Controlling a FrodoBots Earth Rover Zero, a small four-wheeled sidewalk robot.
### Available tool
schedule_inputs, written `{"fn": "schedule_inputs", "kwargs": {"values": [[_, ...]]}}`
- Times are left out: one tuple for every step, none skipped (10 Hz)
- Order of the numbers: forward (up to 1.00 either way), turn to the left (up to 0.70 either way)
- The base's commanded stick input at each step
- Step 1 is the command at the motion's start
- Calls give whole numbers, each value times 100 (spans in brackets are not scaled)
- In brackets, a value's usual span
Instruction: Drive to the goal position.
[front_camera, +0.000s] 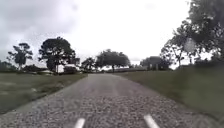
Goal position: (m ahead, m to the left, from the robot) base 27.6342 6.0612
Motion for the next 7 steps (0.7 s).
{"fn": "schedule_inputs", "kwargs": {"values": [[70, 0], [70, 0], [70, 0], [70, 0], [70, 0], [70, 0], [70, 0]]}}
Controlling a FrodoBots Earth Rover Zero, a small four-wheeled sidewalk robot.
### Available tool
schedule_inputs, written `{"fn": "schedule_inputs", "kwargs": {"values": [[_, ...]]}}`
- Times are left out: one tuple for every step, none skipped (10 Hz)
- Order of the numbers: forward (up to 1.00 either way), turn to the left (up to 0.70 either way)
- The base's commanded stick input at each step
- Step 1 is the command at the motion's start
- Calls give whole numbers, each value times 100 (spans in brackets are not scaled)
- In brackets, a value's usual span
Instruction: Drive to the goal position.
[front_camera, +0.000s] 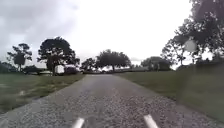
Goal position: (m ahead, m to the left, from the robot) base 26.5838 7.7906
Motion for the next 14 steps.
{"fn": "schedule_inputs", "kwargs": {"values": [[70, 0], [70, 0], [70, 0], [70, 0], [70, 0], [70, 0], [70, 0], [70, 0], [70, 0], [70, 0], [70, 0], [70, 0], [70, 0], [70, 0]]}}
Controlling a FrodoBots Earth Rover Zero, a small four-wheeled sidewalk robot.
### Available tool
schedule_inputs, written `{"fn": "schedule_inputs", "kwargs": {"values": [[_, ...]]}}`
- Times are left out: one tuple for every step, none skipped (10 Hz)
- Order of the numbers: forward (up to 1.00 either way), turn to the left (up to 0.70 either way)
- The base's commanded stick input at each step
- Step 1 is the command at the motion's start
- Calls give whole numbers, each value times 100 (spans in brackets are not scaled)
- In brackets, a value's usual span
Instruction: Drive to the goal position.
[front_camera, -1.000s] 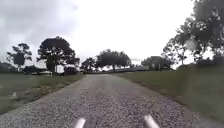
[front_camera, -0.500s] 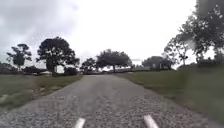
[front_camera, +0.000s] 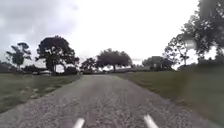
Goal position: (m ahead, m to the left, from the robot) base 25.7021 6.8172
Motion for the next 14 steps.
{"fn": "schedule_inputs", "kwargs": {"values": [[70, 0], [70, 0], [70, 0], [70, 0], [70, 0], [70, 0], [70, 0], [70, 0], [70, 0], [70, 0], [70, 0], [70, 0], [70, 0], [70, 0]]}}
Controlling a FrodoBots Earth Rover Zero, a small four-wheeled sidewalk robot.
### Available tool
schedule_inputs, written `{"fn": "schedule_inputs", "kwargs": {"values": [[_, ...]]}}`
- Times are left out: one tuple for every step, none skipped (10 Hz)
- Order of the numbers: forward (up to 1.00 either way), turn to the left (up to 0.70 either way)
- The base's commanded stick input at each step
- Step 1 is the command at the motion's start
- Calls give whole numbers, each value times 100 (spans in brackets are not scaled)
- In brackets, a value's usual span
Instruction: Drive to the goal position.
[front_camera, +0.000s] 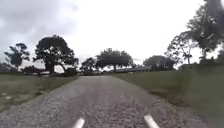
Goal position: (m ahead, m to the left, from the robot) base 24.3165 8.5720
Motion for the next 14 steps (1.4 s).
{"fn": "schedule_inputs", "kwargs": {"values": [[70, 0], [70, 0], [70, 0], [70, 0], [70, 0], [70, 0], [70, 0], [70, 0], [70, 0], [70, 0], [70, 0], [70, 0], [70, 0], [70, 0]]}}
